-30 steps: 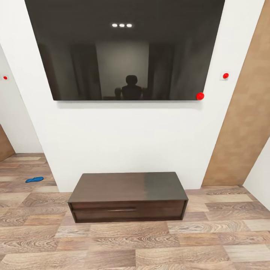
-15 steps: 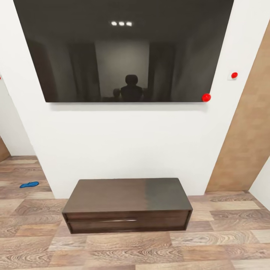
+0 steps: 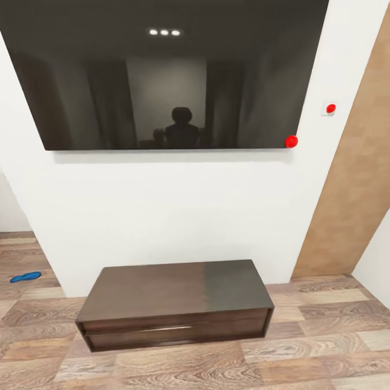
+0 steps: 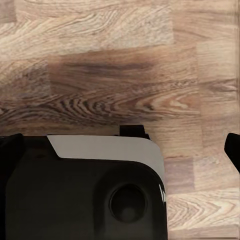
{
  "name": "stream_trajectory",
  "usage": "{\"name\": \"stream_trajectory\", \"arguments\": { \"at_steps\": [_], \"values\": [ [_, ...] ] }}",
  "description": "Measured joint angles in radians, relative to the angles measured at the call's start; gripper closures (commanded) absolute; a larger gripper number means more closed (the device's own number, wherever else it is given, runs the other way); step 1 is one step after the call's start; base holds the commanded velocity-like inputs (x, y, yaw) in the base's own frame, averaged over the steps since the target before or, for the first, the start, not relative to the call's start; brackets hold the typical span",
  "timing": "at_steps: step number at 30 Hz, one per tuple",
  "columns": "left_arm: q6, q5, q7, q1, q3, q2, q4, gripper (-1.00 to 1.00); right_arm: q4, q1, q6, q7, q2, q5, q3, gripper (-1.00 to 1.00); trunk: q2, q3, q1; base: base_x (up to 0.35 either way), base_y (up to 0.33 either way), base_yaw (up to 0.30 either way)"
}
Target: In the bedroom, move the book from the bed onto either nightstand, and place the two sandals side by side next to the bed.
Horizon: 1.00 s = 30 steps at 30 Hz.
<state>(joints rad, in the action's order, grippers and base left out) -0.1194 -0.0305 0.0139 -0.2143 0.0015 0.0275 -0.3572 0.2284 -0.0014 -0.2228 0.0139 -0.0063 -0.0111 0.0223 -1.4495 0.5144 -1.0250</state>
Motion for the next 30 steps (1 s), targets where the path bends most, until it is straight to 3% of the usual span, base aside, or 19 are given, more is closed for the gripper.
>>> {"name": "stream_trajectory", "arguments": {
  "at_steps": [16, 30],
  "values": [
    [0.000, 0.001, 0.000, 0.000, 0.001, 0.000, -0.001, -1.00, 0.000, 0.000, 0.000, 0.000, 0.000, 0.000, 0.001, -1.00, 0.000, 0.000, 0.000, 0.009, 0.000, -0.282],
    [0.002, 0.003, 0.000, 0.000, 0.003, 0.000, 0.001, -1.00, 0.000, 0.000, 0.000, -0.002, 0.000, 0.000, 0.001, -1.00, 0.000, 0.000, 0.000, 0.231, 0.000, -0.284]
  ]
}}
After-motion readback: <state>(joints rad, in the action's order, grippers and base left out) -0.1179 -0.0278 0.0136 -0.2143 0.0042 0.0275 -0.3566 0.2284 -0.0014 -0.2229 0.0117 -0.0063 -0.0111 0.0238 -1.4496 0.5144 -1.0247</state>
